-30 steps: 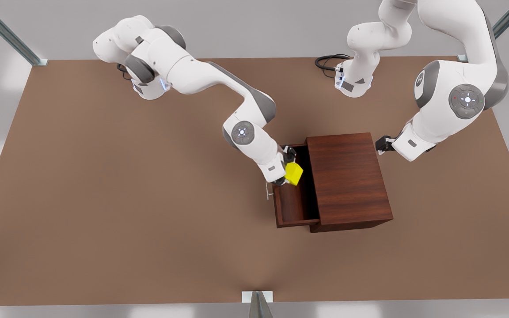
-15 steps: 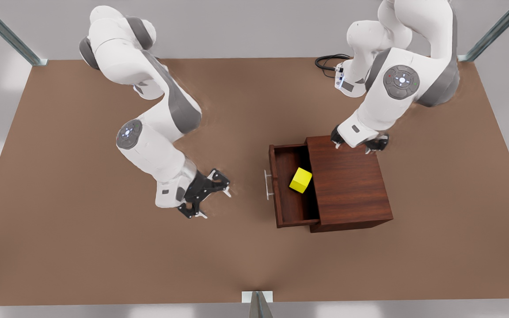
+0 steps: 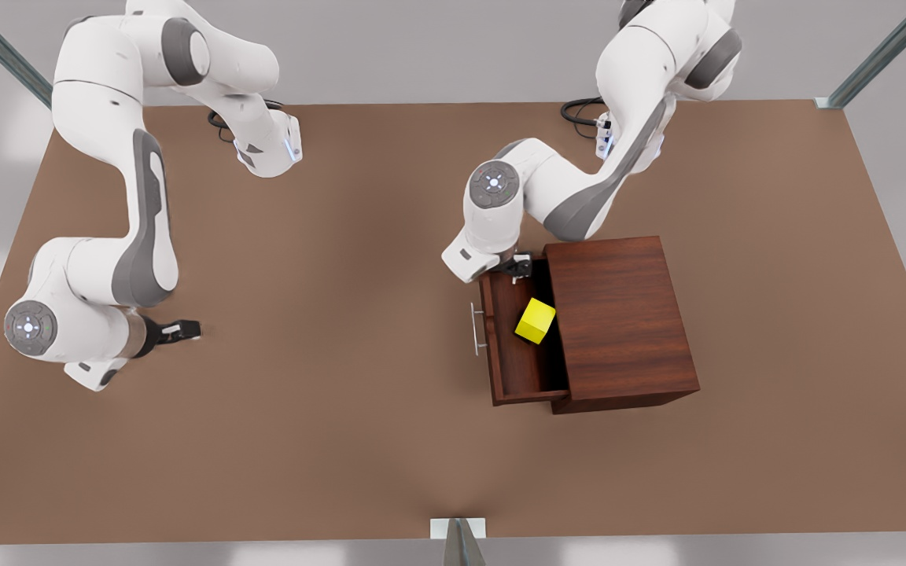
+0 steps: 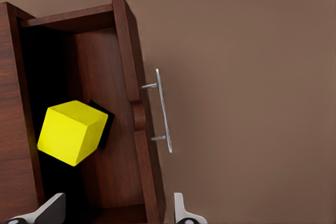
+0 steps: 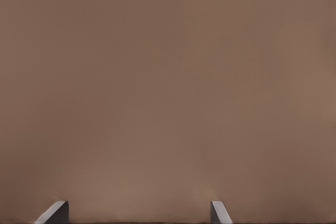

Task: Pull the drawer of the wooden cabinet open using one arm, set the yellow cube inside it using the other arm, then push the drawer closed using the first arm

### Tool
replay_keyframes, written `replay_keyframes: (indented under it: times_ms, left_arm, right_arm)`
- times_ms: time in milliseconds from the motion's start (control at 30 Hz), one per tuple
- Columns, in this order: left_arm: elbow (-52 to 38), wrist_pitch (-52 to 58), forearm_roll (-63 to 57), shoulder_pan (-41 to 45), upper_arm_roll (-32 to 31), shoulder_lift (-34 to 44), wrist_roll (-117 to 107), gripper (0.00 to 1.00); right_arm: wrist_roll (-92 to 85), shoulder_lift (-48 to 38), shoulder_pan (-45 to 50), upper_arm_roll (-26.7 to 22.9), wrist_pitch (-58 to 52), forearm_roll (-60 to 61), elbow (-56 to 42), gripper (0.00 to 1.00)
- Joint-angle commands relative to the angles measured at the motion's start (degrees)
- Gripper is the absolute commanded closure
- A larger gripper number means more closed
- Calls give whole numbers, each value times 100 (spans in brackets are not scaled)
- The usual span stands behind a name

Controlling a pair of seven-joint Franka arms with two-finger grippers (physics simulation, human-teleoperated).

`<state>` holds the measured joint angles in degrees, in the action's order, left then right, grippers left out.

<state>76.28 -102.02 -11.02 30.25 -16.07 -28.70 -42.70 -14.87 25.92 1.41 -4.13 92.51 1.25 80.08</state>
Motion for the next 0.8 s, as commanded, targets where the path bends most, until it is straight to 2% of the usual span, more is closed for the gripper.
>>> replay_keyframes:
  times_ms: [0,133,200,267,300,333,367,400,767]
  left_arm:
    - [-86,-661,-357,165,-1,-197,-3701,0]
    - [-1017,-1057,-875,806,25,-1198,-4887,0]
    - [-1124,-1250,-1007,930,34,-1445,-5020,0]
    - [-1115,-1487,-1007,956,34,-1647,-4993,0]
    - [-1115,-1575,-1007,965,34,-1726,-4976,0]
    - [-1106,-1610,-1200,974,34,-1858,-4976,0]
    - [-1106,-1672,-1244,1018,34,-1937,-4976,0]
    - [-1106,-1681,-1297,1018,43,-1981,-4949,0]
    - [-983,-1435,-1719,1000,104,-2060,-4045,0]
  right_arm:
    - [679,-25,-62,-35,-110,-152,-19,0]
    - [617,27,-343,0,-119,-47,-380,0]
    - [617,28,-387,-17,-548,129,-388,0]
    - [748,-262,-335,35,-778,376,-274,0]
    - [863,-271,-317,44,-638,376,-161,0]
    - [1012,-586,-291,53,-165,367,382,0]
    - [1144,-1324,-273,62,749,341,1595,0]
    - [1390,-1370,-106,62,839,288,1721,0]
    - [1391,-1344,-115,62,830,279,1721,0]
